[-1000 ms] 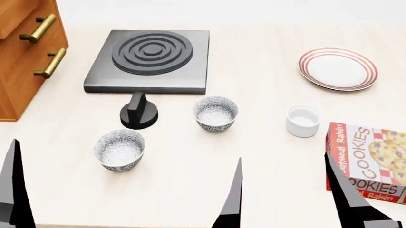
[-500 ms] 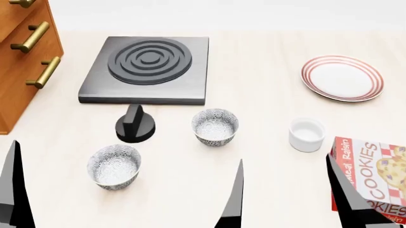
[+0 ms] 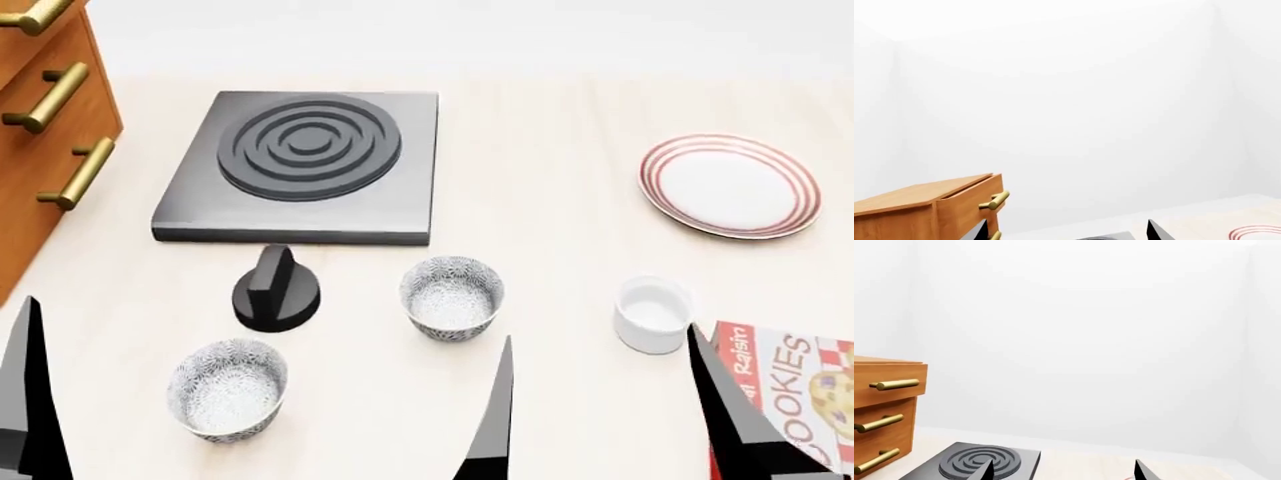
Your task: Pick the akita bowl next to the ramekin and place it on the plate.
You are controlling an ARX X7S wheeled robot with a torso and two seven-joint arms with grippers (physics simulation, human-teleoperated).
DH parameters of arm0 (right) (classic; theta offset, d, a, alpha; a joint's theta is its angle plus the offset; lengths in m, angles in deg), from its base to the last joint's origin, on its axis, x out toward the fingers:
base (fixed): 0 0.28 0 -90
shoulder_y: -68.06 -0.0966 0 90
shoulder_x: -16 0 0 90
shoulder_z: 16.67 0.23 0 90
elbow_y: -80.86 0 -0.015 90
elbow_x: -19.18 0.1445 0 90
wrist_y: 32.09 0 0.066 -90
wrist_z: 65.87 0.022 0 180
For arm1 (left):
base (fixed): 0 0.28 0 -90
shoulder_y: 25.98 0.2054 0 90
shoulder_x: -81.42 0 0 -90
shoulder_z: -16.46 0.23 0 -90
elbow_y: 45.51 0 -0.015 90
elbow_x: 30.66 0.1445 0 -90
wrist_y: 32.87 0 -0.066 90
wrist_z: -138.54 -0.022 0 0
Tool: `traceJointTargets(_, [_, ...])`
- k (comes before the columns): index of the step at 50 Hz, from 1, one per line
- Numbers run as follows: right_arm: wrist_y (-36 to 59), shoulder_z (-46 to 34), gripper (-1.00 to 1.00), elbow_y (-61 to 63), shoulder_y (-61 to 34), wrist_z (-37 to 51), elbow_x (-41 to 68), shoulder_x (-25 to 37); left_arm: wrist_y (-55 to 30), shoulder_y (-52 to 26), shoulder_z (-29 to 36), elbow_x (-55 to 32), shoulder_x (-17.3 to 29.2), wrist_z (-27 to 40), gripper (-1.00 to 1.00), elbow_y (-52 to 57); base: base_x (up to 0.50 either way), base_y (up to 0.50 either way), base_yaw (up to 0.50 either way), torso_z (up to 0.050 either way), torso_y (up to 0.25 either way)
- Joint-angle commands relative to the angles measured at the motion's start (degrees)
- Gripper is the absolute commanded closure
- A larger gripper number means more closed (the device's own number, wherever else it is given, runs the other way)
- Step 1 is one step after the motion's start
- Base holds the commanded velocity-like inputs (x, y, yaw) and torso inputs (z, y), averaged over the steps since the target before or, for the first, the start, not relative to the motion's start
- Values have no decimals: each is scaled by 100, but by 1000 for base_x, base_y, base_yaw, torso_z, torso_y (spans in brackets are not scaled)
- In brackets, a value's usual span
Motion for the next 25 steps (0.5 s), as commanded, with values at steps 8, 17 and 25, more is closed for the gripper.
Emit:
traceJointTargets(8, [-63,-61,-100,-21,-47,96,31,76,13,-94,70,-44,39,59,-100,2,139,0,0,0,0])
traceJointTargets(17, [-45,-100,-100,-18,-101,146,73,97,32,-121,128,-28,28,57,-100,-19,138,0,0,0,0])
traceJointTargets(25, [-167,-117,-100,-57,-42,148,57,128,80,-113,154,-20,42,58,-100,-48,138,0,0,0,0])
